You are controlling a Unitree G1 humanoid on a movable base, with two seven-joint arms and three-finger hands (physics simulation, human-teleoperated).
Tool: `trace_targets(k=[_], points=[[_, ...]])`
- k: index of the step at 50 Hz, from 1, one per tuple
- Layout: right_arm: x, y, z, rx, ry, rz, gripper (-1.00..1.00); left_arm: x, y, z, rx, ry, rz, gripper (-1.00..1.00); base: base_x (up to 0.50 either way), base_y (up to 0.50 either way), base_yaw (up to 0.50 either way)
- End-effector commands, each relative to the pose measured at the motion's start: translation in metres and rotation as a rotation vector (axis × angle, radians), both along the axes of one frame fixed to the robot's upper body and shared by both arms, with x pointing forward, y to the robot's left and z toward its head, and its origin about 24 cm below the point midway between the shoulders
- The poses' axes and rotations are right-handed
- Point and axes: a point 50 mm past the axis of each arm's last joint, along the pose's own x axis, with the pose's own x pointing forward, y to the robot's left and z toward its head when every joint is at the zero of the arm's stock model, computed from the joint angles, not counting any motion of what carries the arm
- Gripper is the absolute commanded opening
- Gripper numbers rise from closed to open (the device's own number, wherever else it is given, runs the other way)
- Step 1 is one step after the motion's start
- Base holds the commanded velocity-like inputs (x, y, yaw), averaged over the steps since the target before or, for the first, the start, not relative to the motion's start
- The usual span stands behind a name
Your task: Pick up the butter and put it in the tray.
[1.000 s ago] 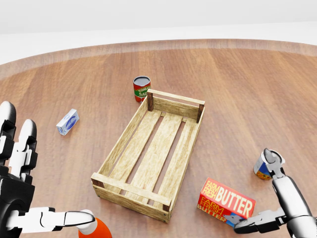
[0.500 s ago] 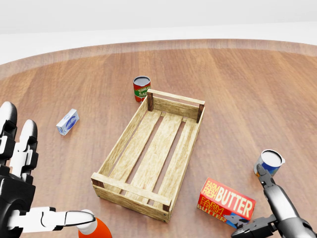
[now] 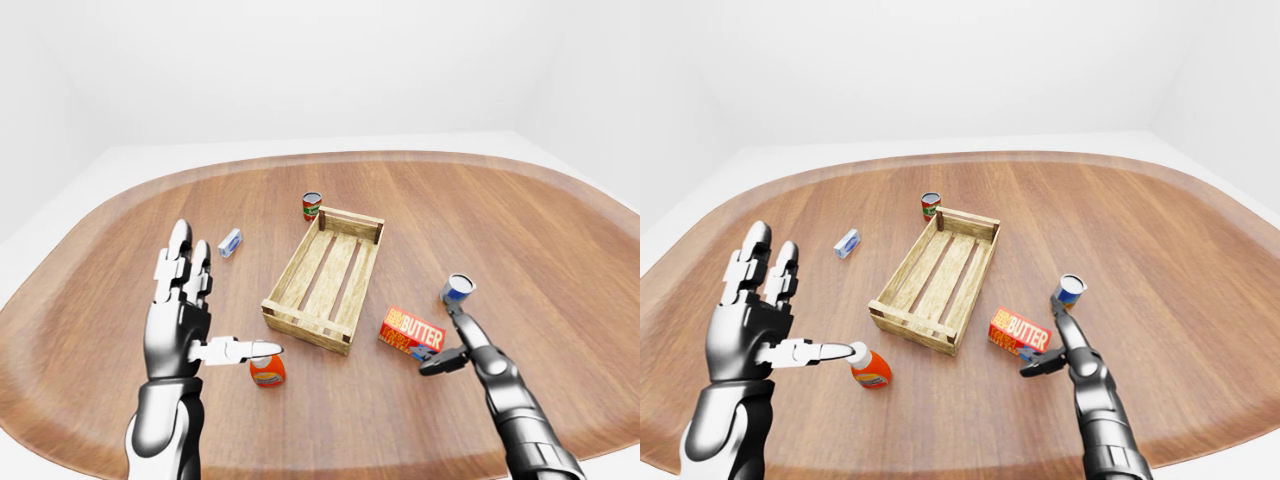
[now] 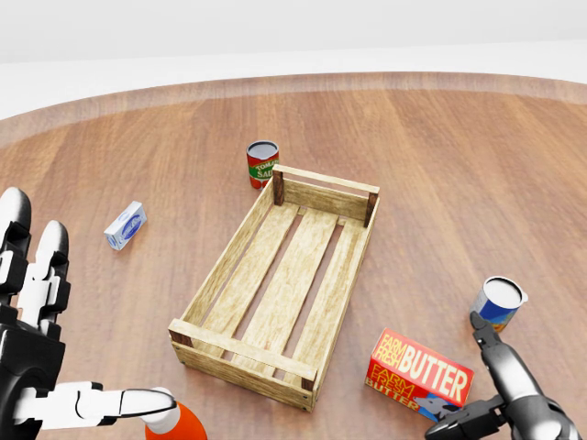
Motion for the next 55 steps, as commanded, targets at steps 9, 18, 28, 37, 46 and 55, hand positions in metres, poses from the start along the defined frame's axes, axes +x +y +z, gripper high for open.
trace_targets(k=[9, 18, 28, 37, 46, 55], points=[[0.008, -0.001, -0.002, -0.002, 0.029, 0.003, 1.00, 0.001, 0.001, 0.000, 0.000, -0.001, 0.001, 1.00, 0.00, 0.00, 0.00], [0.010, 0.001, -0.001, 0.001, 0.035, 0.023, 1.00, 0.002, 0.000, -0.001, 0.000, 0.006, -0.001, 1.00, 0.00, 0.00, 0.00], [0.011, -0.001, -0.011, 0.011, 0.093, -0.010, 1.00, 0.002, 0.000, -0.002, -0.001, 0.008, 0.000, 1.00, 0.00, 0.00, 0.00], [0.009, -0.004, -0.021, 0.012, 0.152, -0.042, 1.00, 0.002, 0.001, -0.001, -0.002, 0.002, 0.001, 1.00, 0.00, 0.00, 0.00], [0.015, -0.003, -0.016, 0.008, 0.141, -0.033, 1.00, 0.002, 0.000, -0.002, -0.001, 0.007, 0.001, 1.00, 0.00, 0.00, 0.00], [0.024, 0.002, -0.011, 0.002, 0.128, -0.012, 1.00, 0.002, 0.001, 0.000, -0.002, 0.000, 0.003, 1.00, 0.00, 0.00, 0.00]])
